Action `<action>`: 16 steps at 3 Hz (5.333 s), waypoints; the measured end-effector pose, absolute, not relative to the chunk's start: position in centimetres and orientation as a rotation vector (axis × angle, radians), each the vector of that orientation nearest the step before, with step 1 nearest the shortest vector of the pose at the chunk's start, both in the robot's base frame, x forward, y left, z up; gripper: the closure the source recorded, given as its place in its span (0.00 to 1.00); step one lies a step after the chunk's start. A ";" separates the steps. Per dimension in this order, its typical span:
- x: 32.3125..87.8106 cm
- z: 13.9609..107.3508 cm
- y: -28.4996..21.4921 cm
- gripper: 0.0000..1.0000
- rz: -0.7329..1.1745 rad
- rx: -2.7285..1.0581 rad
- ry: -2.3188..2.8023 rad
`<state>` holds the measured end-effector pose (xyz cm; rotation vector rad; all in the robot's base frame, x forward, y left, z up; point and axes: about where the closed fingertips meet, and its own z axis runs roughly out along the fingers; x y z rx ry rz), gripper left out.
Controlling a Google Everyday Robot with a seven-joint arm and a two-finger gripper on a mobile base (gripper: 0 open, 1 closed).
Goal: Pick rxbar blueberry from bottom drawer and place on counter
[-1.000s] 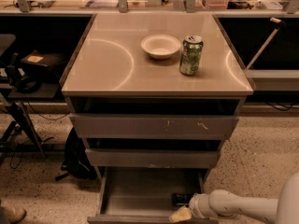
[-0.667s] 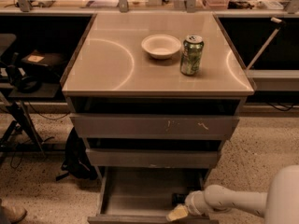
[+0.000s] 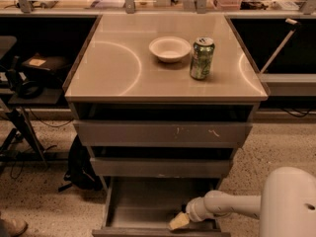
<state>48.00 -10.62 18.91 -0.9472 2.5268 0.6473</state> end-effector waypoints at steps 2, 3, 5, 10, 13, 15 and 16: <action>51.7 16.6 -10.0 0.00 0.604 -0.811 2.550; 51.5 16.6 -10.0 0.00 0.602 -0.813 2.549; 51.1 14.8 -18.0 0.00 0.528 -0.654 2.499; 48.2 8.7 -15.4 0.00 0.418 -0.628 2.632; 48.3 9.9 -15.4 0.64 0.418 -0.628 2.632; 48.5 12.4 -16.1 1.00 0.363 -0.608 2.598; 49.5 19.5 -18.5 1.00 0.240 -0.550 2.488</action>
Offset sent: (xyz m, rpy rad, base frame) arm 0.0774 0.0074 -0.0462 -0.0295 -0.0150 -0.2124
